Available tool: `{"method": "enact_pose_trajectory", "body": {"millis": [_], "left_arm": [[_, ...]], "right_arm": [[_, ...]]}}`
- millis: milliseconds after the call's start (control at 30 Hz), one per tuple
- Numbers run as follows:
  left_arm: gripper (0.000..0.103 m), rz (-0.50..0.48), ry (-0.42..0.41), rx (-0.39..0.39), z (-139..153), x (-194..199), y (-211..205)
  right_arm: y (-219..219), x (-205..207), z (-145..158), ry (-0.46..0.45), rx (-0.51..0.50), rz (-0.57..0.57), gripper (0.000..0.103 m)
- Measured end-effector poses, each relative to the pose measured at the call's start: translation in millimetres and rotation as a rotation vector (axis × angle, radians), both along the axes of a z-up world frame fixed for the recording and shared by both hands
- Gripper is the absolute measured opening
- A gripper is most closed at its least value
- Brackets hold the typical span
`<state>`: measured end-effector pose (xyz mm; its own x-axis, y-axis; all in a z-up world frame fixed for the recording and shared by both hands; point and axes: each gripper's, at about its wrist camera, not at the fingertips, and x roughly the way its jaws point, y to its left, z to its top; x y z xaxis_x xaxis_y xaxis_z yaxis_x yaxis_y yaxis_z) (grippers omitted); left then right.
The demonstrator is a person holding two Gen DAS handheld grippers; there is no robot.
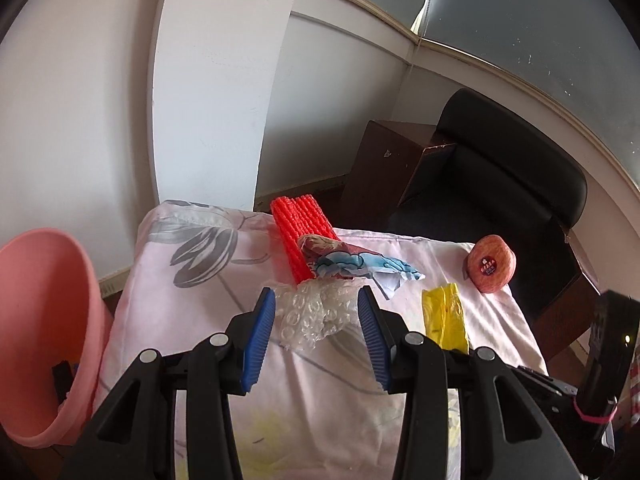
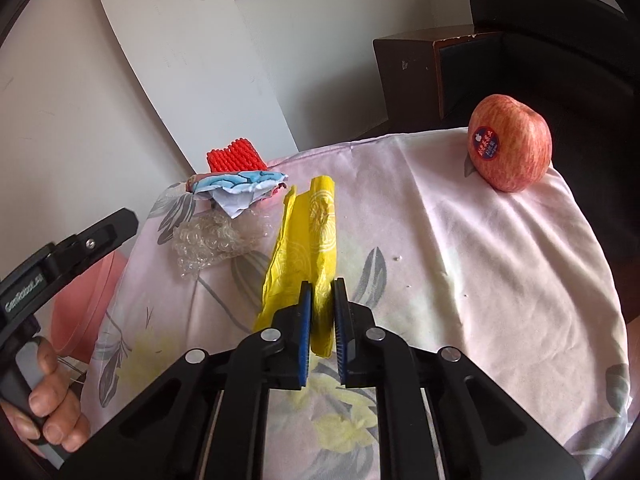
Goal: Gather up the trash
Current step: 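Grasp the yellow plastic bag with the right tool while the left tool grasps the patterned wrapper, then carry the wrapper and yellow bag over the pink basin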
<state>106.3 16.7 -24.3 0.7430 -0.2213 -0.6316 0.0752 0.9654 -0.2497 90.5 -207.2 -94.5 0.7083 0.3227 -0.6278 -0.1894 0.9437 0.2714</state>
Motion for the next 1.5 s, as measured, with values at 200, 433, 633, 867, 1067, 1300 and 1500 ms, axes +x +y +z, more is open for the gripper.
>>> {"method": "enact_pose_trajectory", "body": {"millis": [200,433,633,867,1067,1300,1500], "left_arm": [[0.044,0.019,0.053,-0.054,-5.8,30.7,-7.4],[0.05,0.079,0.115,-0.147,-10.2,61.9,-8.8],[0.053,0.148,0.208,-0.186,-24.9,91.0,-5.5],[0.022,0.095,0.208,-0.181,-33.0,87.6,-21.5],[0.015,0.031,0.13,-0.144,-18.6,57.5,-38.1],[0.015,-0.045,0.051,-0.091,1.5,1.6,-47.9],[0.015,-0.069,-0.02,0.007,14.1,-47.9,-46.8]], "right_arm": [[-16.4,-10.1,-0.8,0.002,0.019,0.002,0.011],[-26.3,-7.4,-5.2,0.017,0.046,-0.006,0.011],[-27.8,-8.0,-5.2,0.022,0.054,-0.006,0.011],[-29.3,-8.4,-5.2,0.022,0.054,-0.01,0.011],[-31.0,-11.8,-5.2,0.021,0.054,-0.01,0.011],[-30.5,-21.5,-0.3,0.007,0.051,0.007,0.011],[-24.3,-34.5,6.6,-0.015,0.042,0.03,0.011]]}}
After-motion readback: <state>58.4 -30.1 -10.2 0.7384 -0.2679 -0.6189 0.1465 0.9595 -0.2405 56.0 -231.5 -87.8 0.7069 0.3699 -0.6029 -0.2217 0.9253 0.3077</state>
